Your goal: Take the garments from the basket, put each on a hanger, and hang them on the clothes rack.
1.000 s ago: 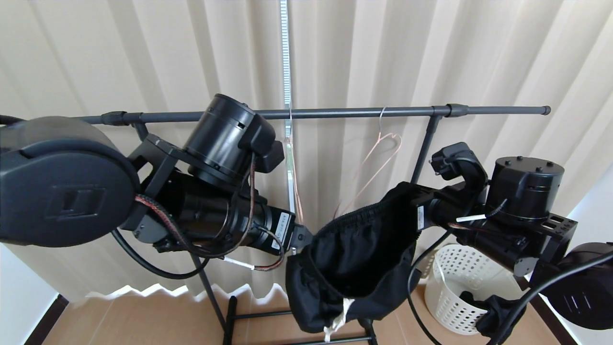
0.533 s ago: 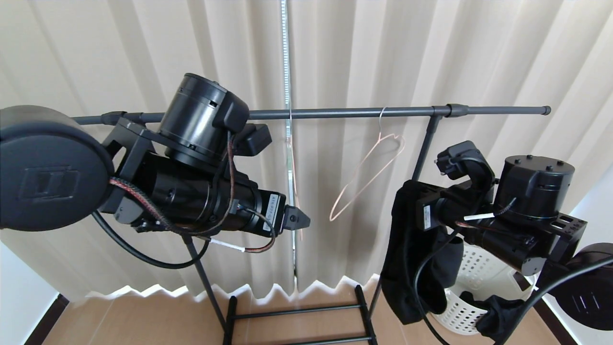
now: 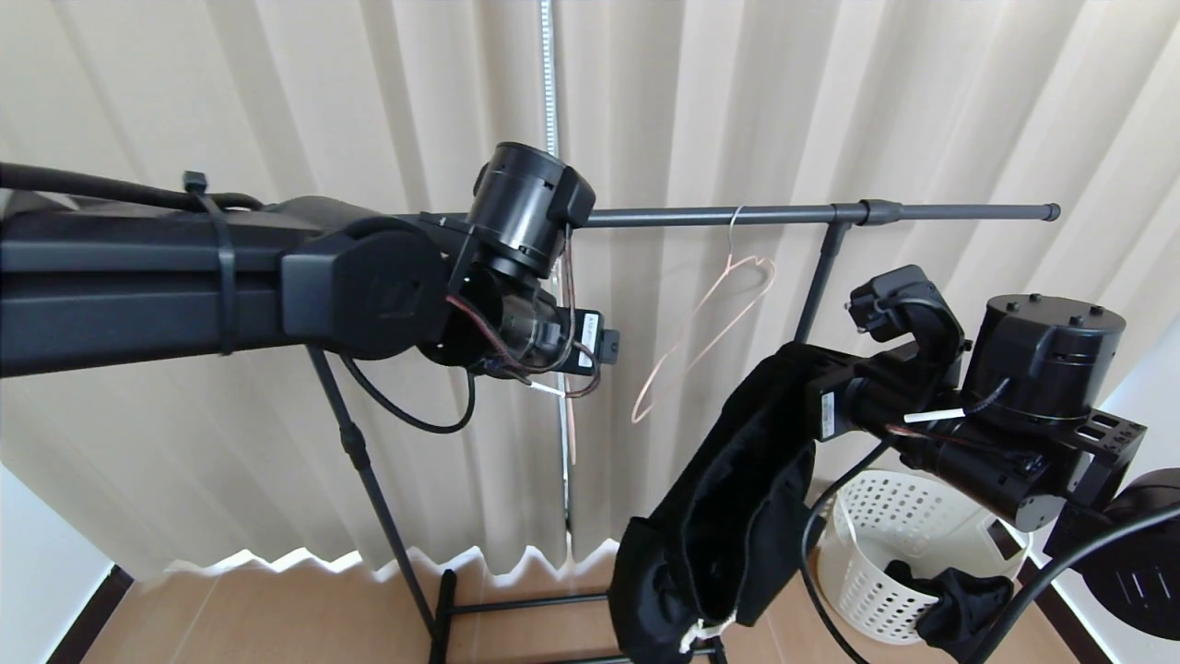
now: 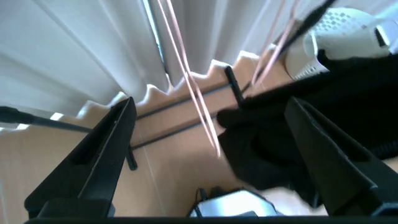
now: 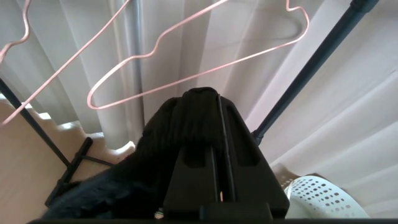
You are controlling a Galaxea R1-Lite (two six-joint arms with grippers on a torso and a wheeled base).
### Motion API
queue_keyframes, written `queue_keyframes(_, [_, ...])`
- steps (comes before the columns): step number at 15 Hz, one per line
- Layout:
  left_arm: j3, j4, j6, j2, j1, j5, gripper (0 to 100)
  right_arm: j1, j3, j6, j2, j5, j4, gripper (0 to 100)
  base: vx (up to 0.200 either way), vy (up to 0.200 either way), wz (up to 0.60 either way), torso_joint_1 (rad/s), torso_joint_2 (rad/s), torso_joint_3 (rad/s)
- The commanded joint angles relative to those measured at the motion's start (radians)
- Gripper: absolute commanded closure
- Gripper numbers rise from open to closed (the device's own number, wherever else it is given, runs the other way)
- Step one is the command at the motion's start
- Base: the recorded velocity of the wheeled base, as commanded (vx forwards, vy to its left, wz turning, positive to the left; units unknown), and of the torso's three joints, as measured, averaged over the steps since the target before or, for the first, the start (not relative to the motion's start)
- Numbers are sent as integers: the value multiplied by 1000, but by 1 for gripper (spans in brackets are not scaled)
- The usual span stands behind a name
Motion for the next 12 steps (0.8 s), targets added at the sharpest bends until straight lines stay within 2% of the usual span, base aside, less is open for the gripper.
queue_keyframes(1, [-96,2,-1,127,6,38,0,0,0,0,-1,0,0,100,0,0,0,0,0,0])
queue_keyframes(4, [-151,2,-4,177,23,79,0,0,2,0,-1,0,-2,100,0,0,0,0,0,0])
queue_keyframes(8, [-188,2,-25,220,40,93,0,0,3,0,-3,0,-2,100,0,0,0,0,0,0])
queue_keyframes(12, [-272,2,-44,298,55,121,0,0,5,0,-1,0,-2,100,0,0,0,0,0,0])
